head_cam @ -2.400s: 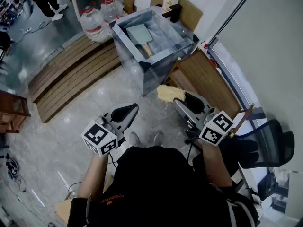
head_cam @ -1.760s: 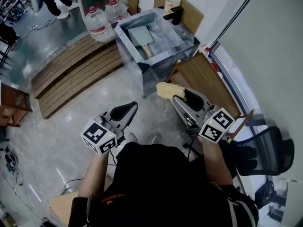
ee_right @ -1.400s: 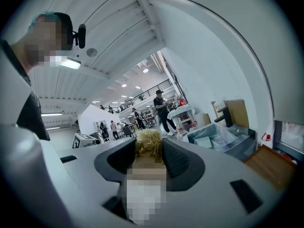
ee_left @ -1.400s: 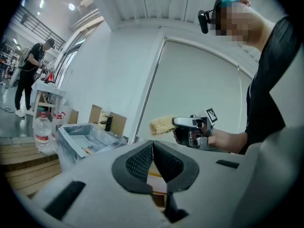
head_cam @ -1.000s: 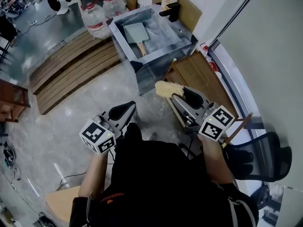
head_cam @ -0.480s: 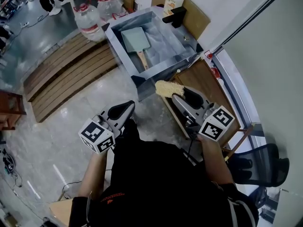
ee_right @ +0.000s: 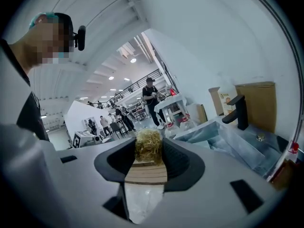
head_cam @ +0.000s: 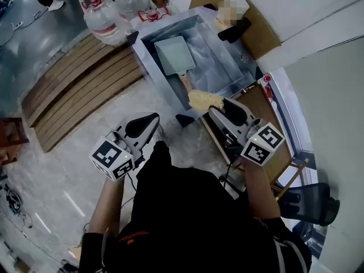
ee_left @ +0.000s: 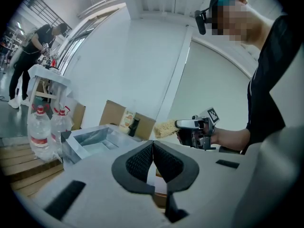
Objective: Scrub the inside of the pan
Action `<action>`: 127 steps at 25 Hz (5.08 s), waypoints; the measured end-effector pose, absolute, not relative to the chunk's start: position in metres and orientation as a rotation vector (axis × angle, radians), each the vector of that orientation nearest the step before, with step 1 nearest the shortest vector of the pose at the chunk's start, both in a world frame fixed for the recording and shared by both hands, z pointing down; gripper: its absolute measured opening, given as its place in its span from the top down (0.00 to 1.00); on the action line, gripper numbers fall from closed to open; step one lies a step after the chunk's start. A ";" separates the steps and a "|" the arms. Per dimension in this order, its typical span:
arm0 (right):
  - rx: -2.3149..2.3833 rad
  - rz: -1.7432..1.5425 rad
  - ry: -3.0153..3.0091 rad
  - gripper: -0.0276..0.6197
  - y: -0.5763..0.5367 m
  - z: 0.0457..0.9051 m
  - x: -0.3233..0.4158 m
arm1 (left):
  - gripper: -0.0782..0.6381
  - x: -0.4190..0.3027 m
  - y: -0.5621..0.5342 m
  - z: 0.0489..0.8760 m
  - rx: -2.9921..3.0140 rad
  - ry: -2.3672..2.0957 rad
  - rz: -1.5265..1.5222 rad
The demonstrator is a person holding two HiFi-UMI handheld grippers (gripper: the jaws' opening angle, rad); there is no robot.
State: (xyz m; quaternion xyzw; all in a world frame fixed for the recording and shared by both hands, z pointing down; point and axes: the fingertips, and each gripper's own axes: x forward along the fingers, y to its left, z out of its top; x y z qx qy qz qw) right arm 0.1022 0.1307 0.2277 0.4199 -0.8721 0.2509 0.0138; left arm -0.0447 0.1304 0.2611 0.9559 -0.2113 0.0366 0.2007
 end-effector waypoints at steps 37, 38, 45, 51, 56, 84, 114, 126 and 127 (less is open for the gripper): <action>1.131 0.876 -2.648 0.69 -0.064 0.284 0.121 | 0.87 -0.016 -0.047 0.297 2.571 -0.704 0.164; 1.115 0.872 -2.650 0.69 -0.068 0.285 0.123 | 0.87 -0.014 -0.049 0.298 2.565 -0.717 0.163; 1.035 0.855 -2.653 0.69 -0.097 0.295 0.125 | 0.87 -0.007 -0.064 0.307 2.528 -0.773 0.157; 1.012 0.844 -2.628 0.69 -0.124 0.314 0.116 | 0.87 -0.008 -0.082 0.322 2.510 -0.782 0.162; 1.002 0.845 -2.580 0.69 -0.144 0.346 0.104 | 0.87 -0.017 -0.094 0.340 2.503 -0.779 0.175; 0.888 0.823 -2.341 0.69 -0.210 0.535 0.067 | 0.87 -0.044 -0.095 0.431 2.302 -0.776 0.188; 0.808 0.820 -2.263 0.70 -0.176 0.556 0.070 | 0.87 -0.047 -0.079 0.431 2.316 -0.793 0.155; 0.740 0.856 -2.239 0.70 -0.118 0.557 0.078 | 0.87 -0.034 -0.056 0.422 2.359 -0.783 0.141; 0.737 0.858 -2.237 0.70 -0.114 0.557 0.079 | 0.87 -0.033 -0.054 0.421 2.359 -0.783 0.141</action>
